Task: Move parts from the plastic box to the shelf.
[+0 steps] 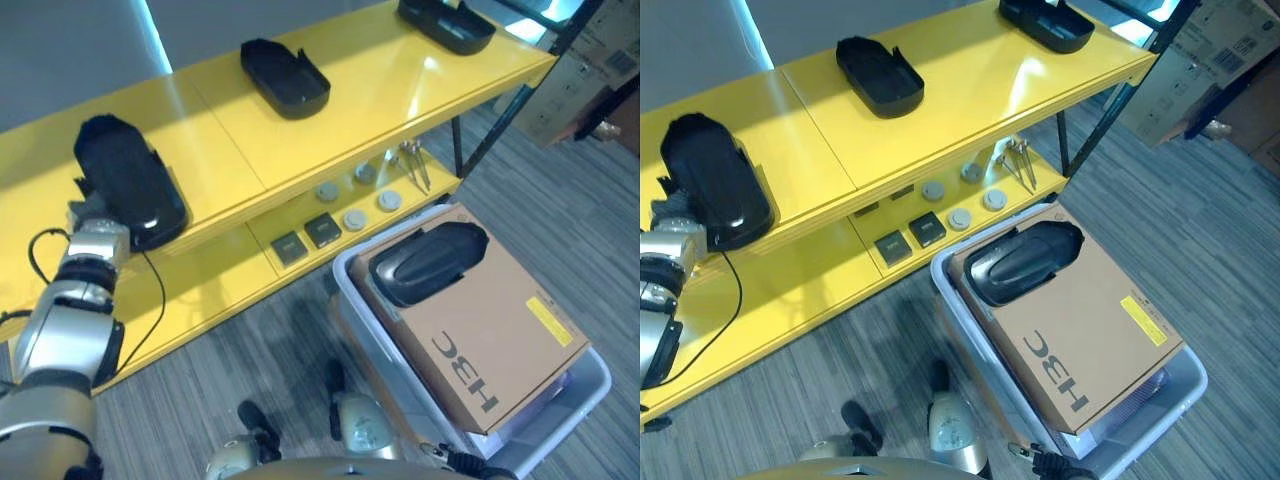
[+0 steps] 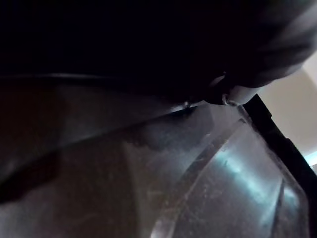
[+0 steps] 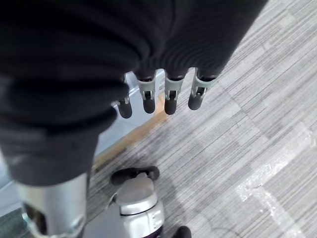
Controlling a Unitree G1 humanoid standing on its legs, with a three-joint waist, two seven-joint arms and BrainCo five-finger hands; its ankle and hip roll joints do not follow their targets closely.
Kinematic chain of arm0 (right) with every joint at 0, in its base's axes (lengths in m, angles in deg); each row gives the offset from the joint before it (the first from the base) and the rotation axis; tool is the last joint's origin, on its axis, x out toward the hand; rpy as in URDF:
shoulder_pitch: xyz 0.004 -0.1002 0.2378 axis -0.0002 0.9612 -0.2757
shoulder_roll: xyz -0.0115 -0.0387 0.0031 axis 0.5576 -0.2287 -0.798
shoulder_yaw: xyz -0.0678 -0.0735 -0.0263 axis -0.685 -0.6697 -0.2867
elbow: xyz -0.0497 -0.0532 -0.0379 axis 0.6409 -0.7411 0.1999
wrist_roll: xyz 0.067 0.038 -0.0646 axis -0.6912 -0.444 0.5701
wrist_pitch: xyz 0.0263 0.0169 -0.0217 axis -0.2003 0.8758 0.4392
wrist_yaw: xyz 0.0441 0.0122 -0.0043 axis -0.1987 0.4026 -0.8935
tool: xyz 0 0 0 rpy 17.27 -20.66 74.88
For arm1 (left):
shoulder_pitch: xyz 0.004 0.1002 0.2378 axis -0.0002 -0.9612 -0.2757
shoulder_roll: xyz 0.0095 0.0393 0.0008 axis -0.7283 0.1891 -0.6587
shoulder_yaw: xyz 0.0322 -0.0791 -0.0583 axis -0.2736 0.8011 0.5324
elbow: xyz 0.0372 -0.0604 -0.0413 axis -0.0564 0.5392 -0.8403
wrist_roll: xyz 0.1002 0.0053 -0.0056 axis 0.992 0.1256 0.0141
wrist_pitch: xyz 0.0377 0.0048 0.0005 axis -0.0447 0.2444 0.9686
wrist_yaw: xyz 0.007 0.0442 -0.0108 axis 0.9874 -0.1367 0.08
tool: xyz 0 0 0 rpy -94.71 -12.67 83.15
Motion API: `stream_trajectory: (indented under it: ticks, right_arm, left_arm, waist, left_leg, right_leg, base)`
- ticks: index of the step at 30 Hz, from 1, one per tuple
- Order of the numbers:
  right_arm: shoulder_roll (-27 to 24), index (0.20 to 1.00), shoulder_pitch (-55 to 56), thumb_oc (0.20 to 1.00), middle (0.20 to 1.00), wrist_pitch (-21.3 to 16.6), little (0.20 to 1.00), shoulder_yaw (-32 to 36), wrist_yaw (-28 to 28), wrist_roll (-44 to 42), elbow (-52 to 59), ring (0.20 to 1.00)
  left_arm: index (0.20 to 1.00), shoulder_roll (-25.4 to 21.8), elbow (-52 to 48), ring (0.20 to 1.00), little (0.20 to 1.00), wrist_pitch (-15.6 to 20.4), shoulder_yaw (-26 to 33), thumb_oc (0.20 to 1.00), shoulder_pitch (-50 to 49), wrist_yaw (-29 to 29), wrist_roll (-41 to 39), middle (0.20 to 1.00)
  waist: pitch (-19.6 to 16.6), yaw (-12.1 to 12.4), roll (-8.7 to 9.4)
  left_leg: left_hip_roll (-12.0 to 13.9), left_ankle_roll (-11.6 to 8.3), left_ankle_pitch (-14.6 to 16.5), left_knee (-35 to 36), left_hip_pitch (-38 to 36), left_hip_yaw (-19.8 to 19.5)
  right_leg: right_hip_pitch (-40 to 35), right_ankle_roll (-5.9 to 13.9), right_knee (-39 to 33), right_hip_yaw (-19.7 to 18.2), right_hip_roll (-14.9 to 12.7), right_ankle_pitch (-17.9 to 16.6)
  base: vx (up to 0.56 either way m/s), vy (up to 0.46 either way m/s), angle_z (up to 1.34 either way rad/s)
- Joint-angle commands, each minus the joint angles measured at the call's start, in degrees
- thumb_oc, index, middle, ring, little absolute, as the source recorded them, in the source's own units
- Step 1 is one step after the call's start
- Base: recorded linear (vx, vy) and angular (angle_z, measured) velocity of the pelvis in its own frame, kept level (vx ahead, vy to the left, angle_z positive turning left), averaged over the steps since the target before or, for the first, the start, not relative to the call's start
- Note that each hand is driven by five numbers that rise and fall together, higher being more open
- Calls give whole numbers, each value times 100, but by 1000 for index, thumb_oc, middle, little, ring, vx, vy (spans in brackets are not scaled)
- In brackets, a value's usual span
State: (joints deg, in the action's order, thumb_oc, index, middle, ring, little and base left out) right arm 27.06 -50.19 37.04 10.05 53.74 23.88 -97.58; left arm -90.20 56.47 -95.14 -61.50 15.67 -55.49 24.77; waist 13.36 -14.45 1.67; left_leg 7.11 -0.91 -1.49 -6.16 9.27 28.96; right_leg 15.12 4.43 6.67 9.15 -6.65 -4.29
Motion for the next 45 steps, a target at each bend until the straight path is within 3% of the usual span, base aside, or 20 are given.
stream_trajectory:
  ticks: [1, 9, 15, 18, 19, 20, 30, 34, 38, 39, 42, 43, 45]
  right_arm:
    - [-268, 1000, 92, 1000, 1000, -208, 1000, -238, -203, -243, -200, 1000]
    - [-379, 1000, 51, 1000, 1000, -472, 1000, -315, -467, -278, -307, 1000]
    - [-316, 1000, 32, 1000, 1000, -605, 1000, -369, -529, -370, -333, 1000]
    - [-335, 1000, 30, 1000, 1000, -452, 1000, -396, -475, -422, -180, 1000]
    - [-329, 1000, 46, 1000, 1000, -387, 1000, -387, -438, -405, -117, 1000]
    - [-326, 1000, 62, 1000, 1000, -393, 1000, -394, -431, -398, -108, 1000]
    - [-254, 1000, 98, 1000, 1000, -506, 1000, -386, -450, -346, -217, 1000]
    - [-221, 1000, 126, 1000, 1000, -494, 1000, -389, -395, -347, -193, 1000]
    - [-144, 1000, 237, 1000, 1000, -482, 1000, -365, -256, -291, -73, 1000]
    - [-93, 1000, 328, 1000, 1000, -461, 1000, -308, -174, -219, 33, 1000]
    - [-22, 1000, 513, 1000, 1000, -348, 1000, -167, -68, -56, 277, 1000]
    - [37, 1000, 627, 1000, 1000, -193, 1000, -86, 41, 7, 463, 1000]
    - [93, 1000, 708, 1000, 1000, -82, 1000, 12, 126, 110, 557, 1000]
  left_arm:
    - [200, -381, 300, 200, 200, 366, -121, 200, 348, -357, 52, 200]
    - [200, -736, 592, 200, 200, 288, -579, 200, 1056, -400, -32, 200]
    - [200, -782, 655, 200, 200, 232, -608, 200, 1128, -422, 86, 200]
    - [200, -833, 739, 200, 200, 150, -633, 200, 1165, -368, 81, 200]
    - [931, -855, 737, 931, 931, 127, -618, 931, 1125, -365, 37, 931]
    - [1000, -865, 740, 1000, 1000, 103, -606, 1000, 1108, -351, 17, 1000]
    - [1000, -894, 777, 1000, 1000, 234, -518, 1000, 1074, -480, -68, 1000]
    - [1000, -919, 676, 1000, 1000, 736, -357, 1000, 977, -613, -321, 1000]
    - [1000, -931, 200, 1000, 1000, 1512, -193, 1000, 937, -816, -545, 1000]
    - [1000, -927, -325, 1000, 1000, 1773, -104, 1000, 839, -966, -435, 1000]
    - [1000, -1027, -1491, 1000, 1000, 1967, -11, 1000, 599, -1027, -54, 1000]
    - [1000, -1037, -2300, 1000, 1000, 2043, 114, 1000, 316, -850, 179, 1000]
    - [1000, -1040, -2954, 1000, 1000, 2111, 348, 1000, -42, -594, 403, 1000]
  waist:
    - [80, -55, -14]
    - [371, -55, 149]
    - [499, 5, 274]
    - [515, 12, 311]
    - [532, 18, 319]
    - [539, 23, 319]
    - [527, 59, 331]
    - [451, 85, 331]
    - [361, 118, 293]
    - [313, 151, 257]
    - [197, 281, 191]
    - [108, 409, 139]
    - [16, 534, 95]
  left_leg:
    - [801, -553, 308, -568, 8, -363]
    - [1039, -605, 375, -1125, 551, -464]
    - [1098, -596, 406, -1319, 737, -591]
    - [1118, -599, 404, -1363, 762, -606]
    - [1117, -597, 400, -1364, 746, -610]
    - [1118, -599, 393, -1362, 739, -611]
    - [1116, -601, 362, -1282, 617, -579]
    - [1084, -600, 351, -1193, 466, -549]
    - [1029, -589, 342, -1073, 291, -520]
    - [983, -571, 347, -1000, 183, -512]
    - [870, -538, 351, -817, -36, -520]
    - [786, -516, 346, -679, -208, -536]
    - [718, -506, 341, -585, -326, -562]
  right_leg:
    - [-133, 436, 260, -245, -118, 568]
    - [262, 312, 596, -228, 20, 657]
    - [331, 233, 732, -202, 108, 714]
    - [321, 216, 744, -194, 130, 718]
    - [294, 206, 735, -193, 141, 713]
    - [280, 205, 730, -192, 143, 711]
    - [95, 200, 585, -181, 138, 664]
    - [-68, 209, 484, -173, 116, 655]
    - [-219, 233, 381, -146, 78, 627]
    - [-319, 250, 324, -130, 56, 618]
    - [-543, 302, 188, -58, -8, 602]
    - [-756, 333, 69, 15, -55, 591]
    - [-919, 358, -12, 69, -102, 592]
  base:
    - [-33, -4, -8]
    - [-30, -19, -10]
    - [-5, -50, 1]
    - [3, -16, 2]
    - [0, 0, 0]
    - [17, -2, -3]
    - [0, 0, 0]
    - [9, -1, 0]
    - [2, 13, 0]
    - [8, 65, 4]
    - [15, 57, 5]
    - [45, 89, 6]
    - [43, 77, 7]
